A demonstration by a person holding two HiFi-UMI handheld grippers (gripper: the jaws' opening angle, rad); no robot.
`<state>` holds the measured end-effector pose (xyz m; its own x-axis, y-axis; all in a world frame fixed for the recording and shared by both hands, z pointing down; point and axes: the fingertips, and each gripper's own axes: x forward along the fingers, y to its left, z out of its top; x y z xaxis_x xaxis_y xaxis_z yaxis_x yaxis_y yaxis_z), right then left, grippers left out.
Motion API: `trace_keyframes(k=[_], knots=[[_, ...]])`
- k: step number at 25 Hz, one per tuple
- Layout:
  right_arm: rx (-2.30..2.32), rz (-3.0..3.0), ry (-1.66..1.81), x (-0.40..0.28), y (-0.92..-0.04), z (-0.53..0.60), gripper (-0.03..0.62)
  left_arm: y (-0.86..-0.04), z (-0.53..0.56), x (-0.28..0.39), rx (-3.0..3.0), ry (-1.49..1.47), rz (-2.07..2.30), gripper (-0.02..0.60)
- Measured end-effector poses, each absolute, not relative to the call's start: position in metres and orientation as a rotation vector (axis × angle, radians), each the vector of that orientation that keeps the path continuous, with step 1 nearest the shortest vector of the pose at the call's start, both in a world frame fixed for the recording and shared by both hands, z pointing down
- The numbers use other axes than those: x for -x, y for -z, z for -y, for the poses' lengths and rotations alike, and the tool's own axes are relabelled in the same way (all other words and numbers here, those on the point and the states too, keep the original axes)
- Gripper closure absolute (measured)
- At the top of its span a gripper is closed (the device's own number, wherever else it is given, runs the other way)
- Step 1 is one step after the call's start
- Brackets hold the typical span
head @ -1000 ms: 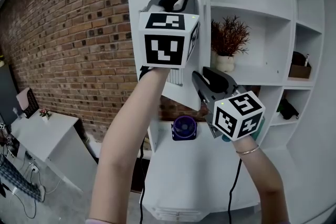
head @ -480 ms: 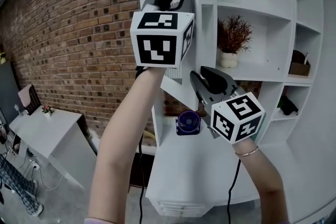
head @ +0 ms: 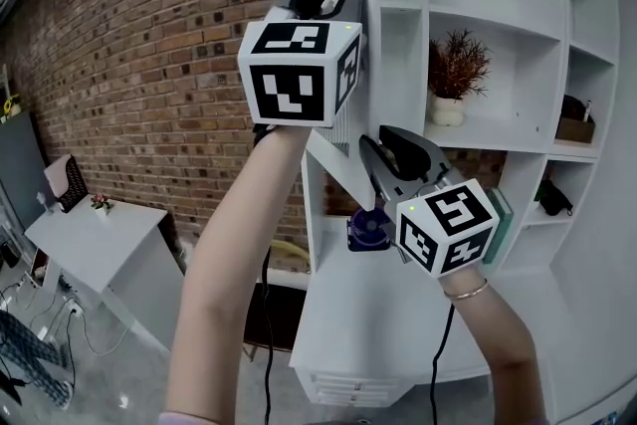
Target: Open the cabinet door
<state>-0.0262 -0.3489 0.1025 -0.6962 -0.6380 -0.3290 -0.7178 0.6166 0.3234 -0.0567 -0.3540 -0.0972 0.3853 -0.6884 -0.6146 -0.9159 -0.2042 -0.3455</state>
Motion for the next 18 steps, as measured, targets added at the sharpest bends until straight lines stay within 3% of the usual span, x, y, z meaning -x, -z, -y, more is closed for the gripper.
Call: trace_keyframes(k=[18], knots=[[1.009,-2.682,-0.661,0.080,-0.100,0.319,0.499,0.098,0.329,0.110,1.982,-0.414,-1.372,0.497]])
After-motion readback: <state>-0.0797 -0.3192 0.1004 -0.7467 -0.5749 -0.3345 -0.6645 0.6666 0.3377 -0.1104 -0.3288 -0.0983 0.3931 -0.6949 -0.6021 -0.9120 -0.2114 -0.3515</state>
